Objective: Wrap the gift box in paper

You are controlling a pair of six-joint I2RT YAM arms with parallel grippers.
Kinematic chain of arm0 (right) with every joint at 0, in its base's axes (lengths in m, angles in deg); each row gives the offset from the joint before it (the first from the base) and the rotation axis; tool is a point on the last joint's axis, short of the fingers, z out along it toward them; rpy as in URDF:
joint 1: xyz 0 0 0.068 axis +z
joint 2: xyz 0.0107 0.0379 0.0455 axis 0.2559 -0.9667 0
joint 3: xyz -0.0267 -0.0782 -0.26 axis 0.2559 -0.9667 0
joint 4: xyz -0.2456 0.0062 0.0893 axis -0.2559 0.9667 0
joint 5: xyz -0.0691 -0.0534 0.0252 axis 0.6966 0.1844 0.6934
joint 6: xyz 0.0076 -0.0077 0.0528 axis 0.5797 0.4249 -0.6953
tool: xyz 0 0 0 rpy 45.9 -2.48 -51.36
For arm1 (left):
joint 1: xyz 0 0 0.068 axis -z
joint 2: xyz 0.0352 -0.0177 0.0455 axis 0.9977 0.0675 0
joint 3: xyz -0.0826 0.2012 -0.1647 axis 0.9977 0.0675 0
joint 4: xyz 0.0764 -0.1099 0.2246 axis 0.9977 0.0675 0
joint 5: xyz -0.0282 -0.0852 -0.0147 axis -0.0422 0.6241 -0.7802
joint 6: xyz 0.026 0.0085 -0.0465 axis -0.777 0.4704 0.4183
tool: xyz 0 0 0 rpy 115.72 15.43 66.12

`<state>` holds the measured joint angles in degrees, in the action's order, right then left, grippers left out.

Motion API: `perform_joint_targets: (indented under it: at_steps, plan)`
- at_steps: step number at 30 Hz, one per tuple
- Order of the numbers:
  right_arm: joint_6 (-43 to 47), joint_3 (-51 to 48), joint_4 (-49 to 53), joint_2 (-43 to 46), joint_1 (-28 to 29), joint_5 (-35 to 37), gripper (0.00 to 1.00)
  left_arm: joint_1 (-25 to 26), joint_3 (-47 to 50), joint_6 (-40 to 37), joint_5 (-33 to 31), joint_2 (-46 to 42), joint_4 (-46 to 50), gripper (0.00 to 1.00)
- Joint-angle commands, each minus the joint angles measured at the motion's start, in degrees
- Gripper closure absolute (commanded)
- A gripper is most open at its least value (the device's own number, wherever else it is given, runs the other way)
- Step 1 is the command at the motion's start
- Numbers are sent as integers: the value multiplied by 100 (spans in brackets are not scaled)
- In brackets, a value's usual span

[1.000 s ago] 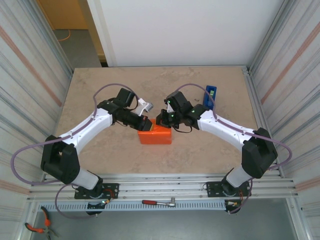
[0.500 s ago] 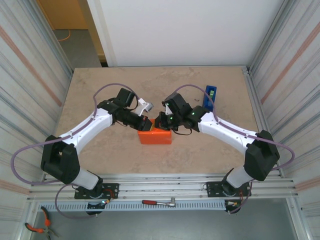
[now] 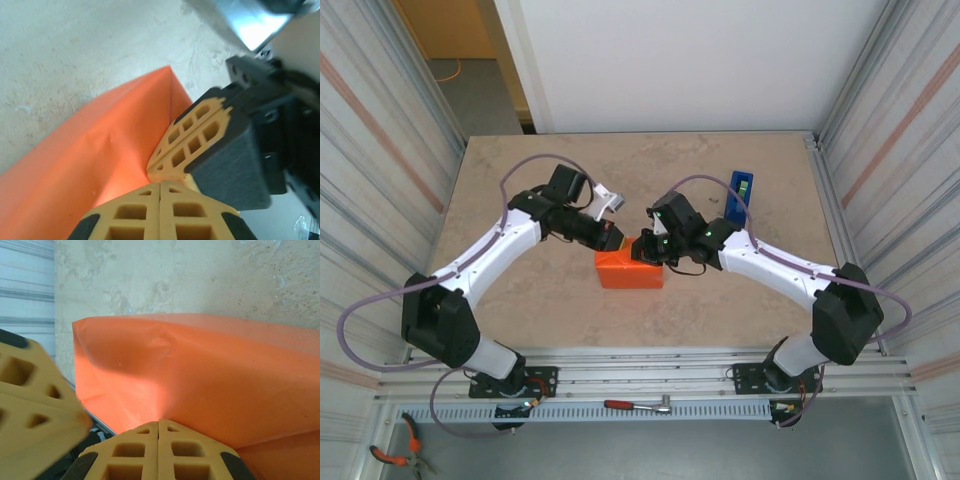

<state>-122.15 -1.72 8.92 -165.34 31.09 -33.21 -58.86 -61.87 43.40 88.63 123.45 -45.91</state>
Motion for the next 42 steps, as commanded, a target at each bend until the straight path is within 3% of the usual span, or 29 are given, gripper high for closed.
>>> perform_joint_targets:
  at_steps: [1,29,34,40,42]
  plan:
    - [-83,-163,356,50,27,130,100,-55,-288,-189,21,74,274,100]
    - [-109,-101,295,42,16,70,100,24,494,-245,-85,195,27,100]
    - [-27,287,276,304,-342,-212,100,48,614,-281,-200,185,45,100]
    - [-74,523,332,1071,-1729,-555,65,51,667,-287,-263,173,40,100]
    - [-163,405,401,1174,-2359,-837,59,57,673,-282,-280,176,47,100]
